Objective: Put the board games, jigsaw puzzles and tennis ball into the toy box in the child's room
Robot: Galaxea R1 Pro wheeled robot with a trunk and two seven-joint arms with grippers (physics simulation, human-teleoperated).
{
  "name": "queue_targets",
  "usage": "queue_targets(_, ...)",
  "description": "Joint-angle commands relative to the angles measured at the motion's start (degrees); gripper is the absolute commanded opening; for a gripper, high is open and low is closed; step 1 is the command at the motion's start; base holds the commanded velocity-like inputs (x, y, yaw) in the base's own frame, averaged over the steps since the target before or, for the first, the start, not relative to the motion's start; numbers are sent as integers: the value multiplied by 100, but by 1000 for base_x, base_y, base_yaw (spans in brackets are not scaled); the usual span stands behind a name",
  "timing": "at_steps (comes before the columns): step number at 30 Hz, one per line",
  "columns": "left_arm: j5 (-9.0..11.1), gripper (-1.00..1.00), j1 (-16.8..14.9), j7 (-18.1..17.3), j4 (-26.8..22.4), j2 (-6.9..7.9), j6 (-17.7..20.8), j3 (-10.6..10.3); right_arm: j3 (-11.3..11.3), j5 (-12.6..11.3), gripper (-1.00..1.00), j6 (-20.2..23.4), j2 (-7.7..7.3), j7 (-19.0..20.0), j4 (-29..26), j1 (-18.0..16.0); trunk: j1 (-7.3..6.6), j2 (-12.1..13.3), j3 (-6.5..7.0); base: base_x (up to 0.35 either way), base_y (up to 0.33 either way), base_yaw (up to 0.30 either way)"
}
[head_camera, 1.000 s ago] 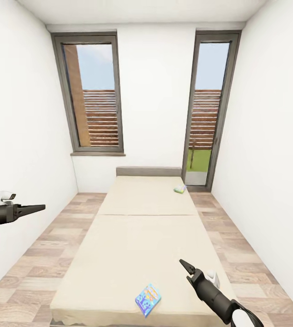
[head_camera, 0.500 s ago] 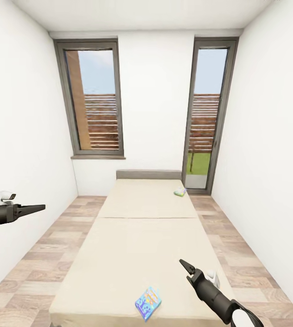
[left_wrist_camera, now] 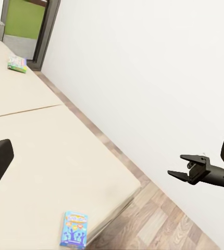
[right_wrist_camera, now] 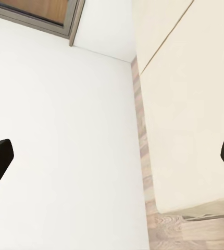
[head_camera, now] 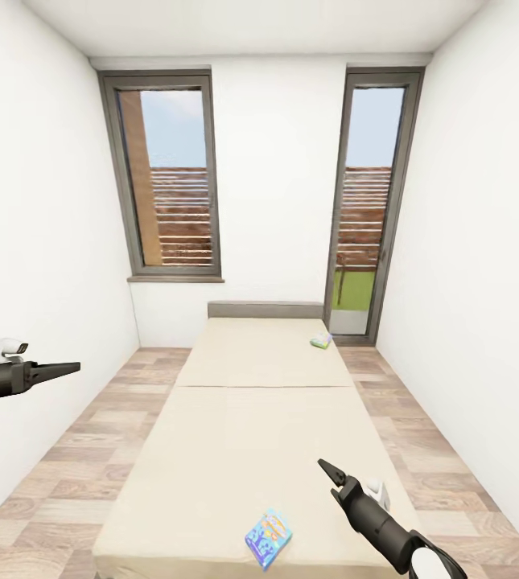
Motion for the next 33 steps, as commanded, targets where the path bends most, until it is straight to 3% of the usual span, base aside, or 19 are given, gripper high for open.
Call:
queue_targets(1,-3,100,-1,-22,1,1,61,0,2,-38,100,20,-3,-4,0,-1,2,-4,-2,0,26,0)
queue_targets(25,-6,100,-1,-22,64,1,58,0,-15,-49,100,21,-4,-36,50,-1,2,-4,-2,-2,21,0)
queue_targets(33,-11,100,-1,-22,129,1,60,0,-16,-49,100,21,-4,-38,54,-1,2,-4,-2,-161,108,0)
